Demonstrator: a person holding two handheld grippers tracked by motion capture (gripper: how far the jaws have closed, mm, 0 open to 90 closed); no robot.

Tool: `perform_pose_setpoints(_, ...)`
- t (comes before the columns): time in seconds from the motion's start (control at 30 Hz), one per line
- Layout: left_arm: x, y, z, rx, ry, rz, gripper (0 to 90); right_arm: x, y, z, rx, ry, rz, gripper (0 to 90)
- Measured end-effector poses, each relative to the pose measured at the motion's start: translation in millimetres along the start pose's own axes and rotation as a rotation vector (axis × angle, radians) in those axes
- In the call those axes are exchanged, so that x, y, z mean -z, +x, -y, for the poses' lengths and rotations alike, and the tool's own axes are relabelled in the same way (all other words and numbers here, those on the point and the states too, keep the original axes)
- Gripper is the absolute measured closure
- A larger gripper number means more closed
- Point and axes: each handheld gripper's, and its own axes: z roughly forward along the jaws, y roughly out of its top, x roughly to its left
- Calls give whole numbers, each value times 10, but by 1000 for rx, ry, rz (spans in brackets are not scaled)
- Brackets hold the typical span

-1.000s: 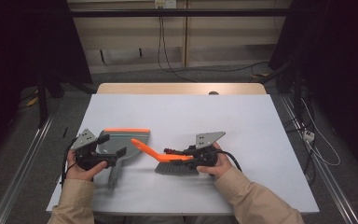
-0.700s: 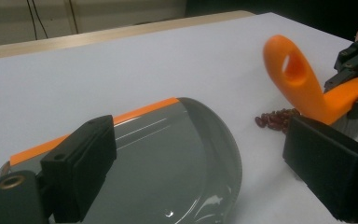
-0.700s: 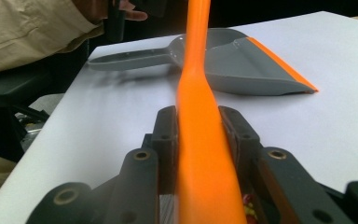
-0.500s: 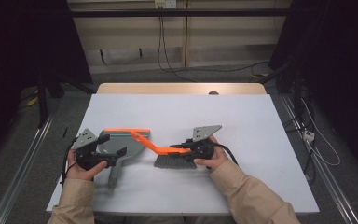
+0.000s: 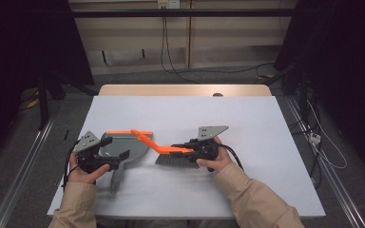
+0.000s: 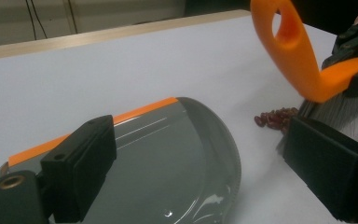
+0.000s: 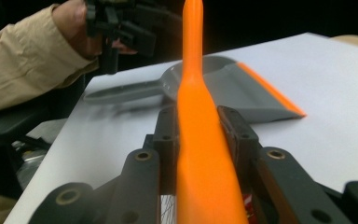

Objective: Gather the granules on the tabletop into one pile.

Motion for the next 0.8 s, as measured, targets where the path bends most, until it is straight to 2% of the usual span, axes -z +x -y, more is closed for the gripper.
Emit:
perform_pose_setpoints(0.03,3,3,-1,-5,1,-1,96,24,1,-21,-2,-11,-1,710)
perform_pose_setpoints(0.13,6,3,0,-6,4,-1,96,137,2,-93,-5,-42,35,710)
perform_pose_setpoints(0.33,9,-5,-7,-5,-4,-2,96,403,-33,-148,-16,-60,144,710)
perform_pose_setpoints(0.6,13,-19,-10,-11,0,3,95,635,-34,-66,-17,-26,317,710)
perform_pose_setpoints(0.73,18,-20,-12,-14,-1,2,95,757,-72,10,-29,-1,406,711)
perform_pose_setpoints(0.8,17,-25,-13,-12,-2,3,95,815,-81,46,-46,-3,432,710)
